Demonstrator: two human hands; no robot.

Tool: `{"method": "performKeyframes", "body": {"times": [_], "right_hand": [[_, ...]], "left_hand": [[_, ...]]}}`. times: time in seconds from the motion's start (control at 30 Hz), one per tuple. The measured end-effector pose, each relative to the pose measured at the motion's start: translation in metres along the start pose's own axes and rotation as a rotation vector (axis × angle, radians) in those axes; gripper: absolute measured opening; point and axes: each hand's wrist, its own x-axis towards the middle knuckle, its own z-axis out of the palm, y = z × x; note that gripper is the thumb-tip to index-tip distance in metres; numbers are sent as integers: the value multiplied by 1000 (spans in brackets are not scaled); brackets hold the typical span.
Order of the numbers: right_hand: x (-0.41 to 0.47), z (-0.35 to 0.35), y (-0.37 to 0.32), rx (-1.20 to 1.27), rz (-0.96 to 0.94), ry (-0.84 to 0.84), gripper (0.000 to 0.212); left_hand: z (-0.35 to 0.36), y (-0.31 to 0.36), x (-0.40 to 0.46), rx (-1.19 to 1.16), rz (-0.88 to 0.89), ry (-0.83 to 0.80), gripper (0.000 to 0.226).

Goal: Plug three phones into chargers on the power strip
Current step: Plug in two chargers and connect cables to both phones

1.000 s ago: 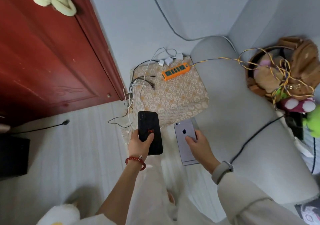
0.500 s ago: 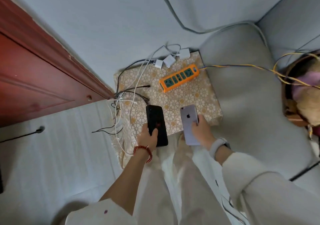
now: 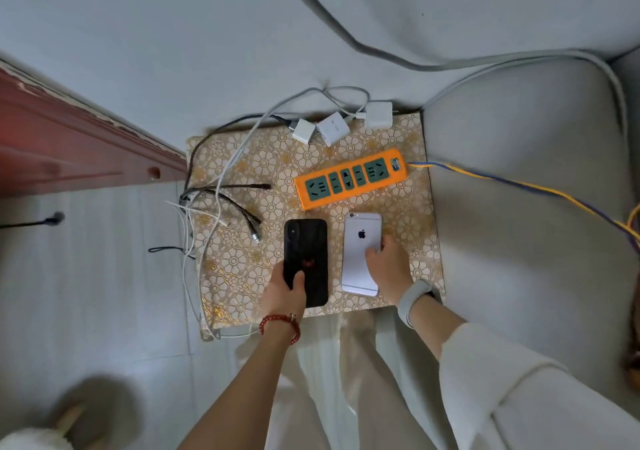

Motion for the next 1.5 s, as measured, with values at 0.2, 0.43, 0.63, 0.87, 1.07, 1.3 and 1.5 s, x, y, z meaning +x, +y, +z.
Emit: {"method": "performKeyframes", "body": {"times": [0.2,0.43,0.63,0.87,1.07,1.3,1.5], "right_hand": [[9,-16,1,-287,-149,-58,18],[20,-27,-10,-790,-323,-70,30],[36,-58,-30,-691,-596,113,22],[104,-94,-96,-726,-866,240,28],[135,-85,-121,-820,-773,206,43],[133,-73,-121,-957,-689,221,42],[107,-95,-105,-829,-940,287,38]], "left_hand": [[6,10,-2,246,-41,124,35],[6,24,-4,460,-63,133,44],[0,49,11,537,45,204,52],[10,106,48,640,446,163,59],[20,107,53,697,433,74,65],[8,127,37,562,581,226,44],[-20,156,13,473,840,731,38]]}}
